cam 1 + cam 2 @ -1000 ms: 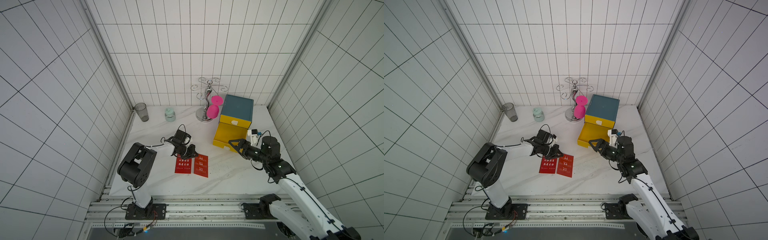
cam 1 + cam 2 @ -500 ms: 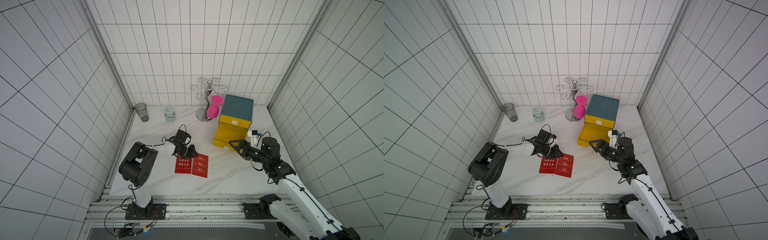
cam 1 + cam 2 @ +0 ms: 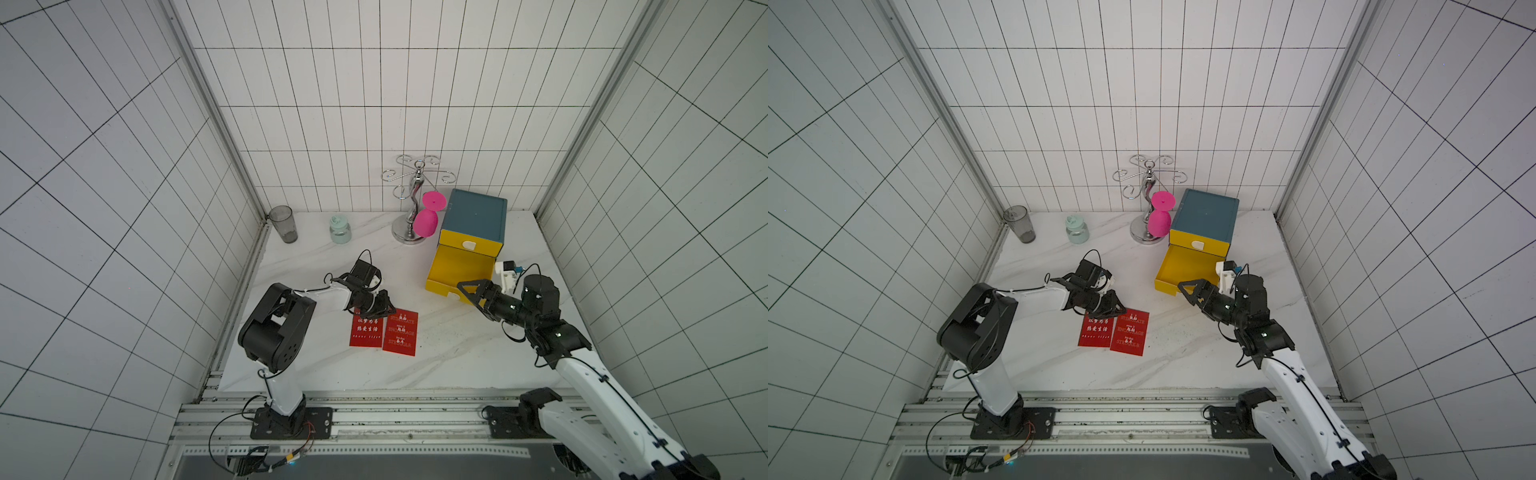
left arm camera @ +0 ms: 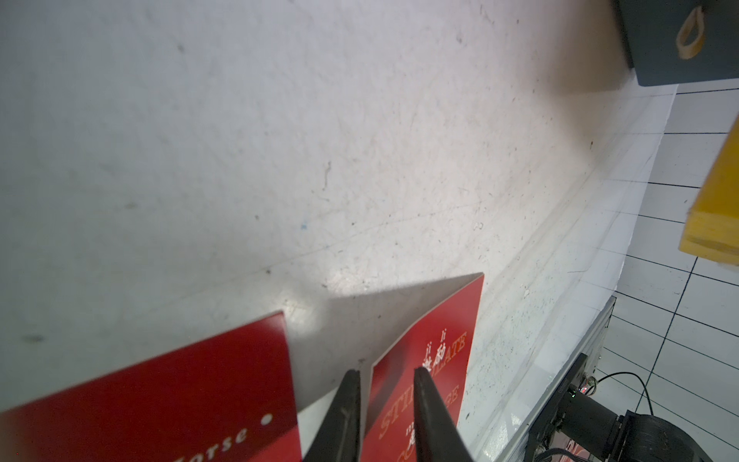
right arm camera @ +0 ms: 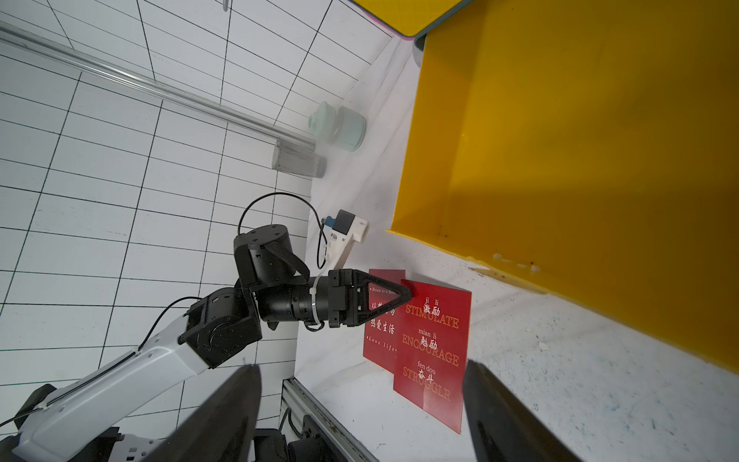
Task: Take the postcards out of the drawer
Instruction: Place the postcard at the center of the board.
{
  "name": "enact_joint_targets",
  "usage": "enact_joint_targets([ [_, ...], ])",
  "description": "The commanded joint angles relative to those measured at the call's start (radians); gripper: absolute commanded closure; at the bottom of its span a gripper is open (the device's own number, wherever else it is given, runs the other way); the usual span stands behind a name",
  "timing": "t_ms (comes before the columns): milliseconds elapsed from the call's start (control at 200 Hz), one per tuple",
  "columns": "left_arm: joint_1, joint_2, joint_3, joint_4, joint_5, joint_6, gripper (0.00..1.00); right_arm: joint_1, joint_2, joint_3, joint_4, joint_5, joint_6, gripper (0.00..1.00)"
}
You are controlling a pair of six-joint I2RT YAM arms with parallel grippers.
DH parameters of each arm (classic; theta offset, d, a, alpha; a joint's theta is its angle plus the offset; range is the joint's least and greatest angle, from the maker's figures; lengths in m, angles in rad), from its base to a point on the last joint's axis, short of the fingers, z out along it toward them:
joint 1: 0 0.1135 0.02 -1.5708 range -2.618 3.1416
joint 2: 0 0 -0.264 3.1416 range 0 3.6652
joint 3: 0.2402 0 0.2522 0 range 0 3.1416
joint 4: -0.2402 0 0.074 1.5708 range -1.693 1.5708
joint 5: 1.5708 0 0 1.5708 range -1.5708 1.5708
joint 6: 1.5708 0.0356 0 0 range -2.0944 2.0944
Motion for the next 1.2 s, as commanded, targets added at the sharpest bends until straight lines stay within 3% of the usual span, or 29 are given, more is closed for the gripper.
enact_joint_targets([
  [0, -0.002, -0.015, 0.000, 0.002, -0.016, -0.017, 0.76, -0.014, -0.002, -0.028, 0.022, -0.007, -0.001, 0.17],
  [575, 0.000, -0.063, -0.012, -0.006, -0.059, -0.046, 0.71, -0.019, 0.026, -0.001, 0.010, -0.025, -0.028, 0.17],
  [820, -0.005, -0.142, -0.021, -0.048, -0.107, -0.034, 0.69, -0.020, 0.021, 0.012, -0.028, -0.020, -0.040, 0.17],
  [970, -0.066, -0.183, -0.007, -0.096, -0.135, 0.015, 0.68, -0.020, 0.023, 0.009, -0.031, -0.020, -0.039, 0.17],
  [1194, -0.188, -0.113, 0.055, -0.122, -0.096, 0.054, 0.68, -0.021, 0.015, 0.004, -0.033, -0.018, -0.039, 0.17],
])
